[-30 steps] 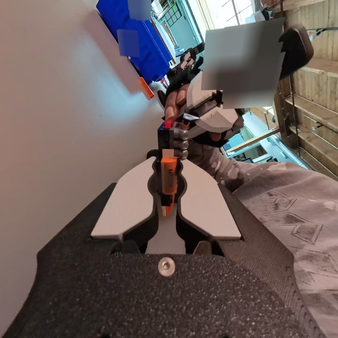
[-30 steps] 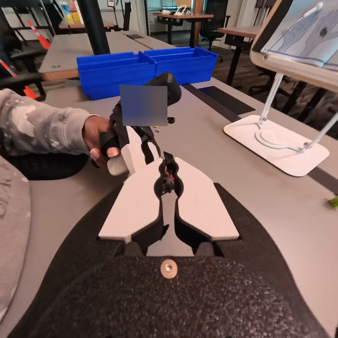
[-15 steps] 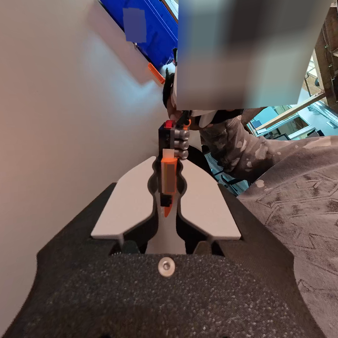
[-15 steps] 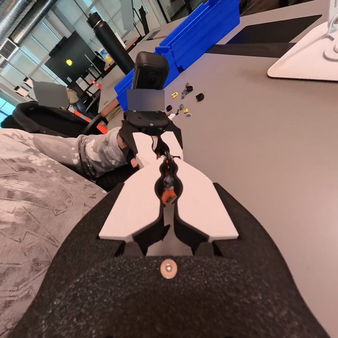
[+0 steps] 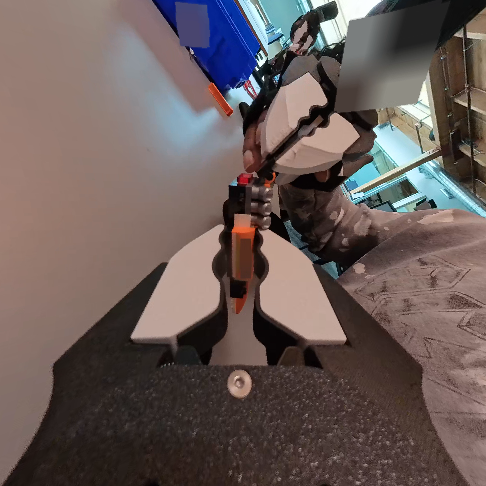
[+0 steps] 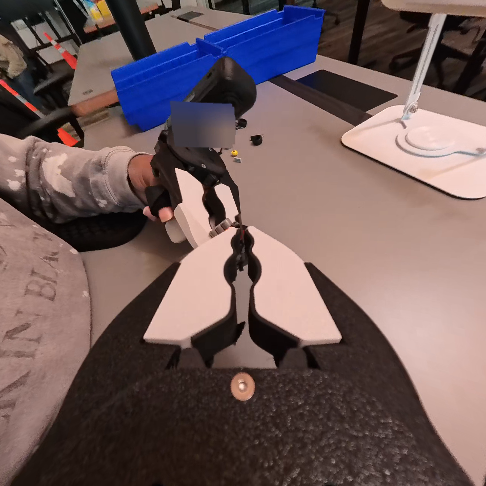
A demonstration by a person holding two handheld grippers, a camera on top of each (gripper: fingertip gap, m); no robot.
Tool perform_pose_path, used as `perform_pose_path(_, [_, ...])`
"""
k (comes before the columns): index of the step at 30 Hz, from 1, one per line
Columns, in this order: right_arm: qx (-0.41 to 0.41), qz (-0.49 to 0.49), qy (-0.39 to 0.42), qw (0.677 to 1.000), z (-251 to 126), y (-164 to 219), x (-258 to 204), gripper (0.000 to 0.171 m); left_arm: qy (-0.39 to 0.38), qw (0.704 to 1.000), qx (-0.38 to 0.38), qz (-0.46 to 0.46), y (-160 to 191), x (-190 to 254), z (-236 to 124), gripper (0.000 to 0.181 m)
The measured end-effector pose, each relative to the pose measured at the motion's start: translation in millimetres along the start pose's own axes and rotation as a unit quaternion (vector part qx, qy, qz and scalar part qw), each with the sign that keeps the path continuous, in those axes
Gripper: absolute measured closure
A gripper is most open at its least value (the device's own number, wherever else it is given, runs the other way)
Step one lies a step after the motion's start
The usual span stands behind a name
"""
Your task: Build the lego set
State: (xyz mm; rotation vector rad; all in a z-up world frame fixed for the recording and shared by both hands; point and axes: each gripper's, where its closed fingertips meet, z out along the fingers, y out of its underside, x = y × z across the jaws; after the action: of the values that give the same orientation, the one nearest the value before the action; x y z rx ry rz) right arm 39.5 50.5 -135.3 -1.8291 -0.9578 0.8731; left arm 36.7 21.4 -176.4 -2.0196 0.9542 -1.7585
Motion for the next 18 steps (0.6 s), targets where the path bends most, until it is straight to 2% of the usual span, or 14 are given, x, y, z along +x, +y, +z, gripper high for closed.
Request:
perform_pose_path(8, [0.005,0.001,-0.009,1.0,0.3,-3.4,-0.5,0.168,0.008,1.0,0.001,-0.007,-1.2,-0.3,-1.7,0.164])
perform_pose_path(11, [0.021,0.035,-0.04,0.998,-4.7,-6.7,0.1,0.146,0.013,1.0,0.0,-0.001,-2.6,-2.0,-6.3,0.164])
perform_pose_path(14, [-0.005,0.084,-0.084,0.993,-1.5,11.1,-4.3,0.128,0.017,1.0,-0.015,0.017,-1.2,-3.0,-10.9,0.164])
perform_pose_path(18, [-0.014,0.139,-0.125,0.982,13.9,30.2,-19.4,0.126,0.02,0.998,-0.032,0.052,1.2,2.2,-12.1,0.164])
